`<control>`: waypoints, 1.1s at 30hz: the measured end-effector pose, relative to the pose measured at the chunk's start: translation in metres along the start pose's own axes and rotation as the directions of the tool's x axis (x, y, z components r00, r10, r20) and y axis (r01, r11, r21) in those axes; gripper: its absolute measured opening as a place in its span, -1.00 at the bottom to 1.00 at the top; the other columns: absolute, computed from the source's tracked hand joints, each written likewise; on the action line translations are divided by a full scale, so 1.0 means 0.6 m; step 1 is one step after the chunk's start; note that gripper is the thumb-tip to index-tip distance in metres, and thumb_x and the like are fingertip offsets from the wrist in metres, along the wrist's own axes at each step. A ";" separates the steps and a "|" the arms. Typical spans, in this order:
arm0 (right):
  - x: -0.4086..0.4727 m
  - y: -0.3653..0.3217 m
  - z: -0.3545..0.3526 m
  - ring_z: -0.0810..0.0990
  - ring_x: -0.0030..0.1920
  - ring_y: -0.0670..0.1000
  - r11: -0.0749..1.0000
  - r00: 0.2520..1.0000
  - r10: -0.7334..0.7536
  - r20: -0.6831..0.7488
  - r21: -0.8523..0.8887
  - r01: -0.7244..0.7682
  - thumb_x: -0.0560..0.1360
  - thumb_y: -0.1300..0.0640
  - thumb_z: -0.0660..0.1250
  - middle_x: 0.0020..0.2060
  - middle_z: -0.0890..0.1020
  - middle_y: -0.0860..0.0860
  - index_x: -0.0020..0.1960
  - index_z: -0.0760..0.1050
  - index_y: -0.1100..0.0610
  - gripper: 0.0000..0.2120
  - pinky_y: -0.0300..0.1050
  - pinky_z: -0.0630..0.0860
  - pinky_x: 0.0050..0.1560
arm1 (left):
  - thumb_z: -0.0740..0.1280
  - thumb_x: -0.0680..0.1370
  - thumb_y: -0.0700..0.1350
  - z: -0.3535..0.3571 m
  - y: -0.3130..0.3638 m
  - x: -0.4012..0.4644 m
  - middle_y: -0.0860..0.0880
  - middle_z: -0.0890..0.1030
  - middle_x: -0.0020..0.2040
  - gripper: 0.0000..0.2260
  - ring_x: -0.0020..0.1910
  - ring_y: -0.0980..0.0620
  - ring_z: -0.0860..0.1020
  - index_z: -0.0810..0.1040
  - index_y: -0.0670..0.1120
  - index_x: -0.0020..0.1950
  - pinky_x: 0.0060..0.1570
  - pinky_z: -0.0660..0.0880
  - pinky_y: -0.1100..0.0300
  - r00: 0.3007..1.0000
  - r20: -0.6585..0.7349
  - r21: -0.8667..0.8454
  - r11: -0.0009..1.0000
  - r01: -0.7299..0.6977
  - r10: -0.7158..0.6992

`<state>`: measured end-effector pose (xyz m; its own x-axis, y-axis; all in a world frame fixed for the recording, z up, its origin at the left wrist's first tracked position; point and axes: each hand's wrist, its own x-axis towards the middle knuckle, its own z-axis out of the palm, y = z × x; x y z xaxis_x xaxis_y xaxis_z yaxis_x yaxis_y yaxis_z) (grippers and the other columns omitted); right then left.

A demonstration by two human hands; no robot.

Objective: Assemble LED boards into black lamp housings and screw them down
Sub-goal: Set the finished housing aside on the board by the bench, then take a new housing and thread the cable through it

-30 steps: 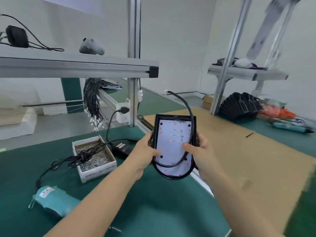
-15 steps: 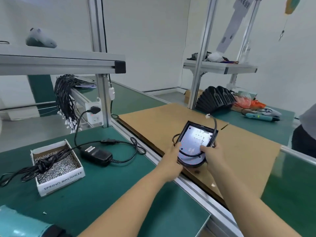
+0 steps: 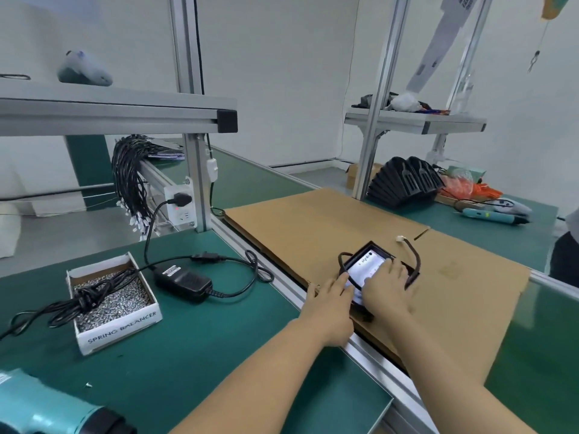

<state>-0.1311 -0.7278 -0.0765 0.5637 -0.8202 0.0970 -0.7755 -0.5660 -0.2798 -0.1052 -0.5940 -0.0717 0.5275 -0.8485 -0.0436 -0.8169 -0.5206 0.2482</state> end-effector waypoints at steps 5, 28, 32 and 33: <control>-0.025 -0.048 -0.021 -0.11 0.55 0.08 0.992 0.992 -0.126 0.003 0.022 0.126 0.63 0.05 0.06 0.56 -0.06 0.11 0.55 -0.08 0.24 -0.41 0.28 -0.21 0.45 | 0.12 0.62 -0.15 -0.021 -0.019 -0.030 0.01 -0.18 0.59 -0.38 0.56 -0.01 -0.19 -0.15 -0.04 0.59 0.47 -0.25 -0.18 0.999 0.011 -0.039 0.998 0.048 -0.048; -0.422 -0.433 0.050 -0.16 0.56 0.04 0.488 0.427 -0.864 0.267 0.229 0.842 0.67 -0.08 -0.12 0.58 -0.11 0.03 0.58 -0.14 0.08 -0.46 0.36 -0.35 0.39 | 0.06 0.65 0.00 -0.085 -0.306 -0.480 0.06 -0.22 0.59 -0.49 0.56 -0.04 -0.20 -0.04 0.04 0.57 0.44 -0.23 -0.25 0.638 -0.090 -0.044 0.643 0.765 -0.765; -0.474 -0.470 0.061 -0.16 0.56 0.05 0.430 0.358 -0.887 0.292 0.233 0.872 0.67 -0.08 -0.11 0.58 -0.11 0.05 0.57 -0.15 0.09 -0.45 0.36 -0.33 0.40 | 0.06 0.65 0.02 -0.082 -0.342 -0.537 0.09 -0.19 0.59 -0.48 0.56 -0.01 -0.18 -0.05 0.08 0.58 0.44 -0.20 -0.22 0.562 -0.160 -0.067 0.577 0.814 -0.811; -0.483 -0.476 0.063 -0.16 0.56 0.05 0.420 0.349 -0.890 0.295 0.230 0.878 0.67 -0.08 -0.11 0.58 -0.11 0.05 0.57 -0.15 0.09 -0.45 0.36 -0.32 0.40 | 0.07 0.65 0.02 -0.085 -0.355 -0.549 0.10 -0.17 0.59 -0.48 0.56 0.00 -0.18 -0.04 0.09 0.58 0.45 -0.19 -0.21 0.538 -0.199 -0.063 0.558 0.827 -0.819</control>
<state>-0.0624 -0.3253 -0.0609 0.9703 0.2420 0.0013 0.2346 -0.9390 -0.2516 -0.0931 -0.1987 -0.0609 0.9993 -0.0109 -0.0346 -0.0051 -0.9865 0.1638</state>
